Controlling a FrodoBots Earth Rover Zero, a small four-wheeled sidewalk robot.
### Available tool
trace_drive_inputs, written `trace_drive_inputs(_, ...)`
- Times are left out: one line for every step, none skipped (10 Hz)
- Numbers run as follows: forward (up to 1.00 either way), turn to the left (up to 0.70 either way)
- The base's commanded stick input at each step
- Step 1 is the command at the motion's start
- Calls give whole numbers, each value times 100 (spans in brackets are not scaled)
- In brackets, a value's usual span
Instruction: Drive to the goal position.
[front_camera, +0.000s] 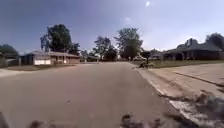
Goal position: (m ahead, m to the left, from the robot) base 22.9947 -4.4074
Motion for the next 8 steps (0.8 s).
trace_drive_inputs(70, 0)
trace_drive_inputs(70, 0)
trace_drive_inputs(70, 0)
trace_drive_inputs(70, 0)
trace_drive_inputs(70, 0)
trace_drive_inputs(70, 0)
trace_drive_inputs(70, 0)
trace_drive_inputs(70, 0)
